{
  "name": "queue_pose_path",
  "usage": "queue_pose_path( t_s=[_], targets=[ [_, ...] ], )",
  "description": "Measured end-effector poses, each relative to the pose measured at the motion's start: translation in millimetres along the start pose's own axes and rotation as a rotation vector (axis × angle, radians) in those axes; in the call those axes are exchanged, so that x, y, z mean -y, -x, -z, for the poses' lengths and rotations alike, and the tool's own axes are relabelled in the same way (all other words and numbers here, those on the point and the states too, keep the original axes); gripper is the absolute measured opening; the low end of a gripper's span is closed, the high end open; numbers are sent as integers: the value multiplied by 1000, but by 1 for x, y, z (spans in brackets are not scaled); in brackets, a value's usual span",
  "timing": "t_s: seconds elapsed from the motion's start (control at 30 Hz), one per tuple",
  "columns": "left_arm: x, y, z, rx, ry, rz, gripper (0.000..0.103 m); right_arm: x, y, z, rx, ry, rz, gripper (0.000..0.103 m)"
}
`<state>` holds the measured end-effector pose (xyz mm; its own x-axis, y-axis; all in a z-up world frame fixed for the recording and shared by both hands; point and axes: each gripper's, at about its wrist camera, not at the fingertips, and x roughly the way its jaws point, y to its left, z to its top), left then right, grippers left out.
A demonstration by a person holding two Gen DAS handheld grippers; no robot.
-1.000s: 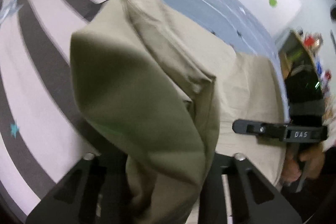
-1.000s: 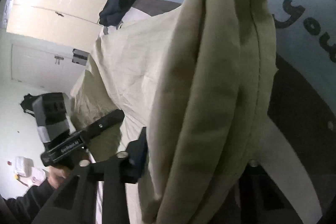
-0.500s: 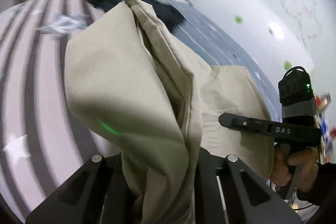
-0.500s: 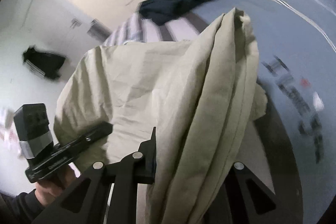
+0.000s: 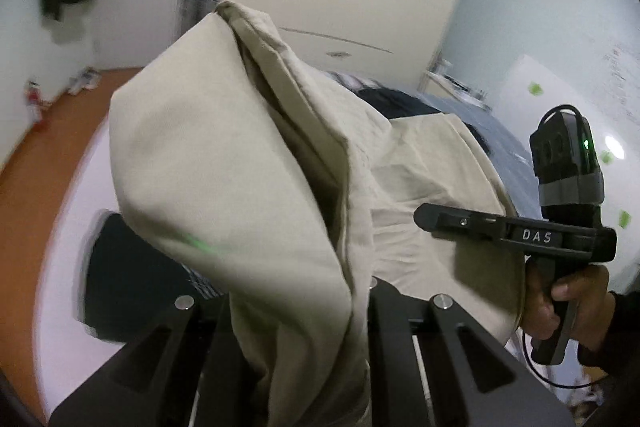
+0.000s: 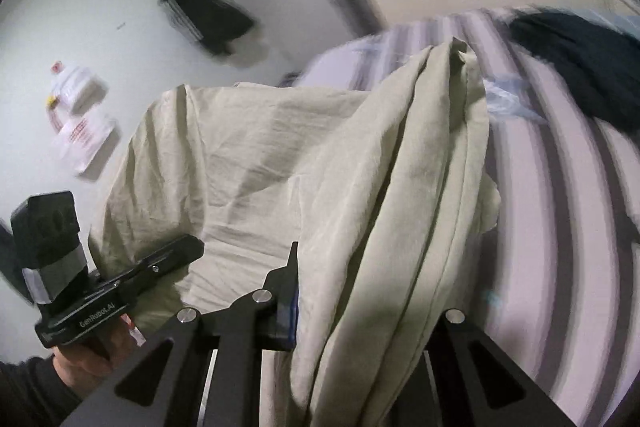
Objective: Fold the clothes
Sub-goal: 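Carry the folded khaki bundle with both grippers and lower it onto the bed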
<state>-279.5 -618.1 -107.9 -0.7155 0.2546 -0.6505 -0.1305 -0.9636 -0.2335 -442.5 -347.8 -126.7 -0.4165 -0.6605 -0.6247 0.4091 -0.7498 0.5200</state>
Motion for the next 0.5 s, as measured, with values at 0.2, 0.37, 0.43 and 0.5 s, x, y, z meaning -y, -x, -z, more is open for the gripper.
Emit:
queue_pose_path(
  t_s=[0.2, 0.37, 0.43, 0.5],
  targets=[
    [-114, -40, 15, -87, 79, -138, 21, -68, -136, -39, -67, 93, -107, 15],
    [-200, -84, 81, -340, 310, -246, 43, -50, -258, 8, -397, 45, 137, 38],
    [-204, -40, 87, -157, 328, -240, 51, -50, -239, 17, -307, 57, 127, 38],
    [-202, -6, 95, -80, 308, -305, 69, -53, -210, 22, -209, 92, 132, 39]
  ],
)
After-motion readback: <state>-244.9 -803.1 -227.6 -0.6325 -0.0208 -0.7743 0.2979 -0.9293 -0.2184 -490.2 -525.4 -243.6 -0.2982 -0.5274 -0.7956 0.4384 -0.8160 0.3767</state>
